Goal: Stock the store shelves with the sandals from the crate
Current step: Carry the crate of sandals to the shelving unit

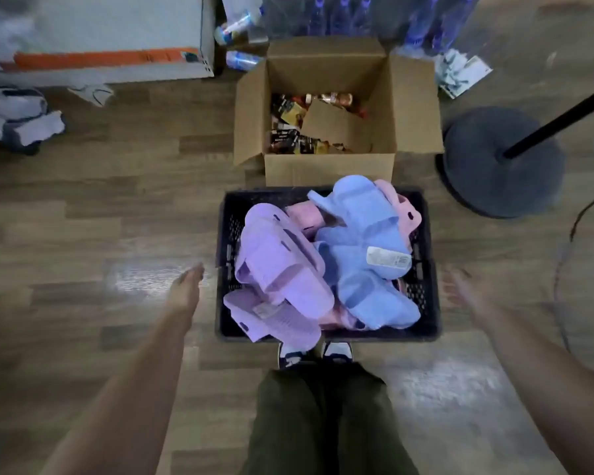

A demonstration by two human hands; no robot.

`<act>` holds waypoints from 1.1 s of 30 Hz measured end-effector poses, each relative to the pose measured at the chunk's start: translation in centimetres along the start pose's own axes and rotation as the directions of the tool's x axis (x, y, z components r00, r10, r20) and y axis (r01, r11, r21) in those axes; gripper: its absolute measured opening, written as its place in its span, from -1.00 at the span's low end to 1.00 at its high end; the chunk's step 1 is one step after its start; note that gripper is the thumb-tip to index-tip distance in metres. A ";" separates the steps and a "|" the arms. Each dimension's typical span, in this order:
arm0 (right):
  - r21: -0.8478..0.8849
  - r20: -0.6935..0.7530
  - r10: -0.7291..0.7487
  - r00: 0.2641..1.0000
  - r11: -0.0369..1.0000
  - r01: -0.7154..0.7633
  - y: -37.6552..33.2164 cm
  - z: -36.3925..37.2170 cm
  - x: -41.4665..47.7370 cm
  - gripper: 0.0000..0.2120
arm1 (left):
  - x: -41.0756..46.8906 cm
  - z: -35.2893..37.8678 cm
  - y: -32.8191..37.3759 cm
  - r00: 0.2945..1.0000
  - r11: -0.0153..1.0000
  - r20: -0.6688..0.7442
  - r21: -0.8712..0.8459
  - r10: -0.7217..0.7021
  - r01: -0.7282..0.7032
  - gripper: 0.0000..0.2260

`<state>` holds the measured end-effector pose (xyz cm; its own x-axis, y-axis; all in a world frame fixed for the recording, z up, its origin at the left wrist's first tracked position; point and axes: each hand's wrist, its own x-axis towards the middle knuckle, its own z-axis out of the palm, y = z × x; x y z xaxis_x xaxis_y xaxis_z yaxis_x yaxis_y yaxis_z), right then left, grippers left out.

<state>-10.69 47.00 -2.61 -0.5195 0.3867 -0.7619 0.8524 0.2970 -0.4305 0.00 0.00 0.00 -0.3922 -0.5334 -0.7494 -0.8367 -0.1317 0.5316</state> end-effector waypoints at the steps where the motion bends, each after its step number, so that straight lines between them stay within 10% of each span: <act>1: -0.079 -0.029 -0.042 0.999 0.996 0.040 0.5 0.4 2.7 -0.29 | 1.8 1.0 -0.1 0.999 1.000 -0.033 0.004 0.007 -0.007 -0.57; 9: 0.102 0.084 -0.058 0.995 0.994 0.049 -1.1 3.8 11.1 -0.73 | 11.2 5.1 -0.5 0.989 0.999 0.143 -0.013 -0.044 0.047 -0.70; 17: 0.221 0.367 0.022 0.930 0.969 -0.110 -1.3 4.4 12.8 -0.67 | 13.9 5.1 -1.1 0.913 0.972 0.390 -0.146 -0.116 0.186 -0.61; 33: 0.309 0.288 -0.019 0.957 0.948 -0.075 -2.6 4.2 9.2 -0.58 | 13.3 4.9 -1.8 0.953 0.960 0.297 -0.250 -0.050 0.128 -0.62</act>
<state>-17.41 46.12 -10.54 -0.4960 0.1128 -0.8610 0.8654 -0.0169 -0.5008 -5.58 -2.74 -12.83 -0.4458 -0.2535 -0.8585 -0.7576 -0.4039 0.5127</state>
